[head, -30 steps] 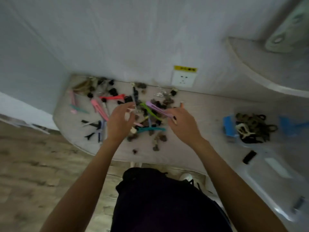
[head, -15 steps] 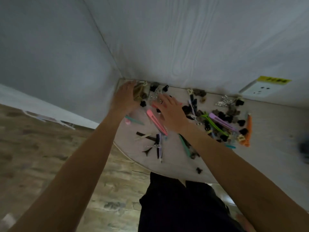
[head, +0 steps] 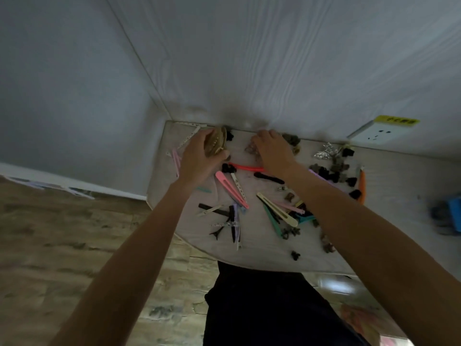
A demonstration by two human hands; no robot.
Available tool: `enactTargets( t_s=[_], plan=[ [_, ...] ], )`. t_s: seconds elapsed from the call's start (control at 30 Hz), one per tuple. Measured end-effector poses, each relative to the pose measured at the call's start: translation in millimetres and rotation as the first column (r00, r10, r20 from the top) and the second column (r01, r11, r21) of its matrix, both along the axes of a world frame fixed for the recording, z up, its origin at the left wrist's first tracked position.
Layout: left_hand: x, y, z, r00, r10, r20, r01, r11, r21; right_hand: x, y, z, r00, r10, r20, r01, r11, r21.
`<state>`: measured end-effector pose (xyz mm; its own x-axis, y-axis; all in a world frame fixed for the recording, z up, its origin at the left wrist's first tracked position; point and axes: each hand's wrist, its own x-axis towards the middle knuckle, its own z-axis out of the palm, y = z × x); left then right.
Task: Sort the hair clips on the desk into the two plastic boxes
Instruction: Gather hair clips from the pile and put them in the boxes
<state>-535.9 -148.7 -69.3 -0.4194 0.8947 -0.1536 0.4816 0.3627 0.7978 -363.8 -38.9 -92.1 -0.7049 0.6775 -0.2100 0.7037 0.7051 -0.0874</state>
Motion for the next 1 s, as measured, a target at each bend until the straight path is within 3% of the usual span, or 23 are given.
enactTargets(
  t_s=[0.07, 0.1, 0.17, 0.23, 0.33, 0.4, 0.47, 0.57, 0.7, 0.8, 0.9, 1.0],
  plan=[
    [10.3, -2.7, 8.3, 0.998, -0.003, 0.065, 0.006, 0.999, -0.044, 8.3, -1.9, 7.6, 0.971, -0.142, -0.191, 0.13, 0.988, -0.078],
    [16.3, -3.2, 9.3, 0.994, 0.007, 0.111, 0.001, 0.997, -0.072, 15.5, -5.8, 14.5, 0.906, -0.27, -0.327, 0.224, 0.959, -0.171],
    [28.8, -4.8, 8.6, 0.977, 0.041, 0.209, -0.016, 0.993, -0.12, 31.0, -16.4, 33.3, 0.716, -0.474, -0.512, 0.325, 0.876, -0.357],
    [49.1, -3.6, 5.1, 0.96, 0.029, 0.28, 0.012, 0.99, -0.144, 59.2, -31.7, 52.7, 0.463, -0.658, -0.594, 0.366, 0.752, -0.548],
    [88.1, -0.6, 10.8, 0.902, -0.021, 0.431, 0.081, 0.989, -0.12, 111.6, -58.4, 73.0, 0.003, -0.877, -0.481, 0.221, 0.47, -0.854],
    [123.4, 6.3, 18.0, 0.875, -0.132, 0.467, 0.188, 0.979, -0.074, 159.6, -75.7, 81.0, -0.22, -0.904, -0.368, 0.099, 0.354, -0.93],
    [162.0, 14.3, 28.1, 0.852, -0.249, 0.46, 0.302, 0.952, -0.045, 209.4, -88.7, 84.7, -0.358, -0.89, -0.282, 0.054, 0.281, -0.958],
    [231.2, 26.1, 43.1, 0.84, -0.403, 0.364, 0.424, 0.905, 0.022, 284.4, -98.7, 90.3, -0.49, -0.832, -0.258, 0.116, 0.232, -0.966],
    [337.3, 47.7, 57.4, 0.779, -0.571, 0.26, 0.569, 0.817, 0.093, 376.0, -86.6, 101.4, -0.522, -0.787, -0.329, 0.282, 0.204, -0.937],
    [413.1, 71.3, 64.0, 0.759, -0.648, 0.066, 0.639, 0.76, 0.119, 431.8, -56.3, 106.9, -0.454, -0.777, -0.436, 0.419, 0.246, -0.874],
    [478.0, 98.4, 72.9, 0.784, -0.608, -0.125, 0.621, 0.767, 0.164, 479.2, -24.8, 101.8, -0.277, -0.807, -0.521, 0.575, 0.295, -0.763],
    [519.2, 122.0, 63.4, 0.749, -0.548, -0.372, 0.627, 0.768, 0.131, 506.9, -3.1, 97.1, 0.024, -0.807, -0.589, 0.71, 0.428, -0.558]
  ],
)
